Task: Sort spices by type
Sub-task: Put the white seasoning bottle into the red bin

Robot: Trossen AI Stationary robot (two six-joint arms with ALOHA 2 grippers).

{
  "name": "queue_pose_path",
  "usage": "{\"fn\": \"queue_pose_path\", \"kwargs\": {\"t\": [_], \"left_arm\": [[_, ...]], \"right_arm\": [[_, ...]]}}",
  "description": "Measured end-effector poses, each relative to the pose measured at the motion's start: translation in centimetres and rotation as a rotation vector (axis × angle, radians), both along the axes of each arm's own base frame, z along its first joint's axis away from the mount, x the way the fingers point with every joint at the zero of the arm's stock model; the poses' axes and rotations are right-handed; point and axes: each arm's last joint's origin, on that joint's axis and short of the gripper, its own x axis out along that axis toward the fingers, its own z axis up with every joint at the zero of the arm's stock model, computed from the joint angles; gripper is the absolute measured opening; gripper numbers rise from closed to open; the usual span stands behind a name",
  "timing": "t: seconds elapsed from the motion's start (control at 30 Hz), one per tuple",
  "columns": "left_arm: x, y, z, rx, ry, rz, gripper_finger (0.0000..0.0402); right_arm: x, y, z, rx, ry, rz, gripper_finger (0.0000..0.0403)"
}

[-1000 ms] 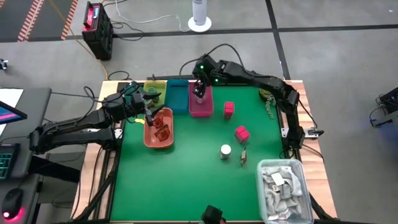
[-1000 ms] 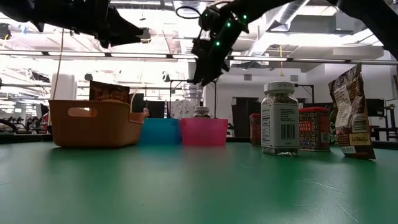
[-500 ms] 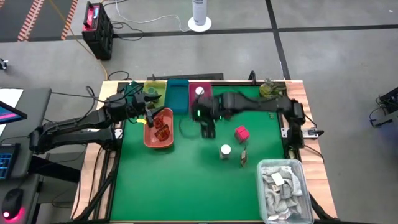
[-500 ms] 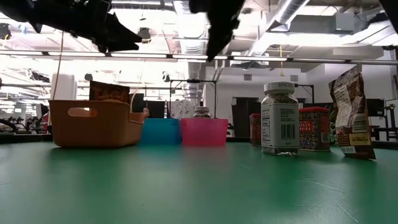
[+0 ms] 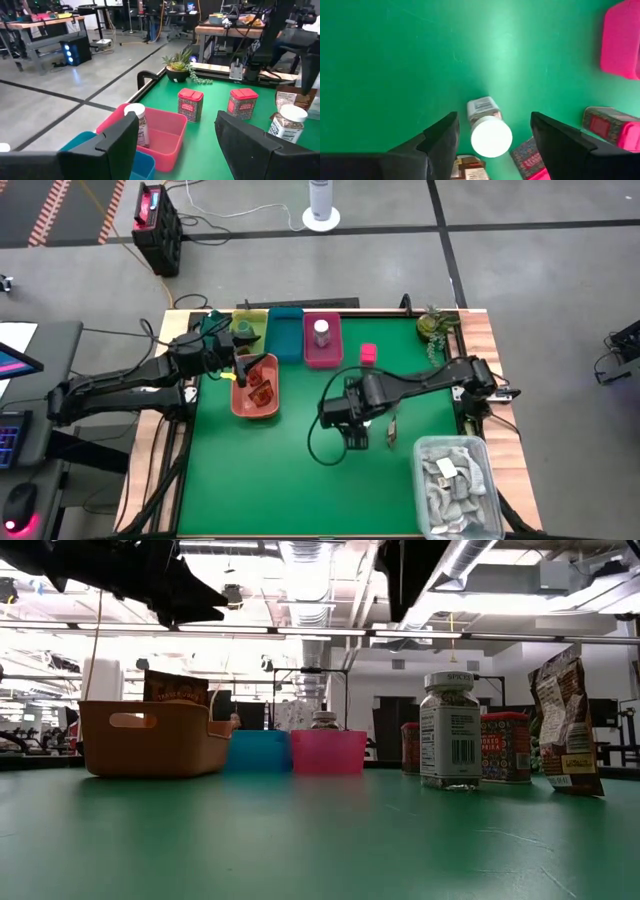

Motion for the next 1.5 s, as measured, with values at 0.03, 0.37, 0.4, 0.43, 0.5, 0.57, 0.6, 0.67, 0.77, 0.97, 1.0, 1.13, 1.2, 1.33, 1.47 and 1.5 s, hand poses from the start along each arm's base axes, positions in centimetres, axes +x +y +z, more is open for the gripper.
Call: {"fn": "queue_pose_path", "kwargs": {"t": [0.03,0.37,0.4,0.43,0.5,0.57,0.6,0.67,0.77,0.97,1.0,1.13,1.2,1.33,1.47,1.5], "left_arm": [[0.0,0.0,0.0,0.0,0.0,0.0,0.0251],[0.0,0.0,0.0,0.025,0.01,-0.002,0.0251],[0.0,0.0,0.0,0.025,0.01,-0.002,0.0251],[0.0,0.0,0.0,0.025,0.01,-0.002,0.0251],[0.0,0.0,0.0,0.025,0.01,-0.002,0.0251],[0.0,0.0,0.0,0.025,0.011,-0.002,0.0251],[0.0,0.0,0.0,0.025,0.011,-0.002,0.0251],[0.0,0.0,0.0,0.024,0.012,-0.002,0.0251],[0.0,0.0,-0.1,0.022,0.017,-0.002,0.0251],[0.0,0.0,-0.1,0.019,0.021,-0.002,0.0251],[0.0,0.0,-0.1,0.019,0.021,-0.002,0.0251],[0.0,0.0,-0.1,0.018,0.02,-0.002,0.0251],[0.0,0.0,-0.1,0.018,0.02,-0.002,0.0251],[0.0,0.0,-0.1,0.018,0.02,-0.002,0.0251],[0.0,0.0,-0.1,0.017,0.02,-0.002,0.0251],[0.0,0.0,-0.1,0.017,0.02,-0.002,0.0251]], "right_arm": [[0.0,0.2,-0.3,0.002,-0.002,-0.005,0.0279],[-0.4,-0.9,-5.1,-0.022,0.132,-0.036,0.0279],[-0.5,-1.1,-5.3,-0.022,0.139,-0.04,0.0279],[-0.5,-1.2,-5.5,-0.015,0.143,-0.039,0.0279],[-0.3,-1.3,-5.7,-0.006,0.134,-0.038,0.0279],[-0.3,-1.3,-6.1,-0.001,0.131,-0.031,0.0279],[-0.3,-1.2,-6.3,0.002,0.135,-0.028,0.0279],[-0.5,-1.2,-6.8,0.002,0.15,-0.028,0.0279],[-0.7,-1.1,-7.4,0.0,0.163,-0.031,0.0279],[-1.1,-1.0,-8.3,-0.005,0.189,-0.036,0.0279],[-1.1,-1.0,-8.5,-0.006,0.195,-0.036,0.0279],[-1.4,-1.1,-9.7,-0.008,0.212,-0.032,0.0279],[-1.6,-1.2,-10.3,0.005,0.224,-0.025,0.0278],[-1.9,-1.4,-11.3,0.027,0.251,-0.031,0.0259],[-2.0,-1.9,-11.5,0.037,0.263,-0.025,0.0223],[-2.0,-2.0,-11.5,0.037,0.264,-0.02,0.0223]]}}
